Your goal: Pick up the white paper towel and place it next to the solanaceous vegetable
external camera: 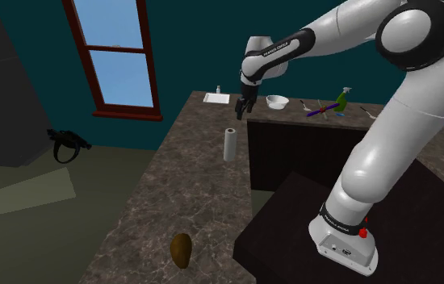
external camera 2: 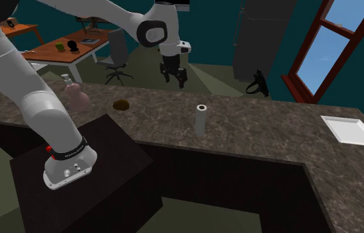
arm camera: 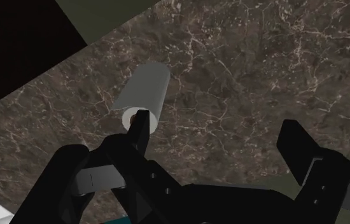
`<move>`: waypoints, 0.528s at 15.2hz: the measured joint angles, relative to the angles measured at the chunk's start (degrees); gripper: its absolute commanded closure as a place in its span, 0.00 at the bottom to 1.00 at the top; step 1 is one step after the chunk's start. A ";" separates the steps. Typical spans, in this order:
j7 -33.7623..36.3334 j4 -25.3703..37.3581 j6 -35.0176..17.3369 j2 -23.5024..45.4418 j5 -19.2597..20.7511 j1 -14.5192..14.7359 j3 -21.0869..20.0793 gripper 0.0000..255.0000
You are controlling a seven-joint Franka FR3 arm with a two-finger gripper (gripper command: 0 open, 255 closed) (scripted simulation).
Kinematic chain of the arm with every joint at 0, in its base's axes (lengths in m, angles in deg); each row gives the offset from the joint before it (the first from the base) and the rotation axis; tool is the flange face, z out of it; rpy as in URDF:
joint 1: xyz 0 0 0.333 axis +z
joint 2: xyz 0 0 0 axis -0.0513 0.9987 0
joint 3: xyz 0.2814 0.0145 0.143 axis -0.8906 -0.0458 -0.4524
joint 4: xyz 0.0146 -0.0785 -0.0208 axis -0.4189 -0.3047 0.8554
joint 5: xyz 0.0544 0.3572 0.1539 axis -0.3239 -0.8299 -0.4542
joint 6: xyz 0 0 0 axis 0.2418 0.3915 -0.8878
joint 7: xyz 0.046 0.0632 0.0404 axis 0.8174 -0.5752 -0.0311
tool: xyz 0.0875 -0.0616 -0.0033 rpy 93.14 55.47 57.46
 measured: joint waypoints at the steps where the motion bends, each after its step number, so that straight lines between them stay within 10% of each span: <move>1: -1.11 0.54 -1.19 1.85 -0.44 -0.08 0.33 0.00; 8: -8.60 10.30 -6.15 17.49 -4.94 -1.27 0.98 0.00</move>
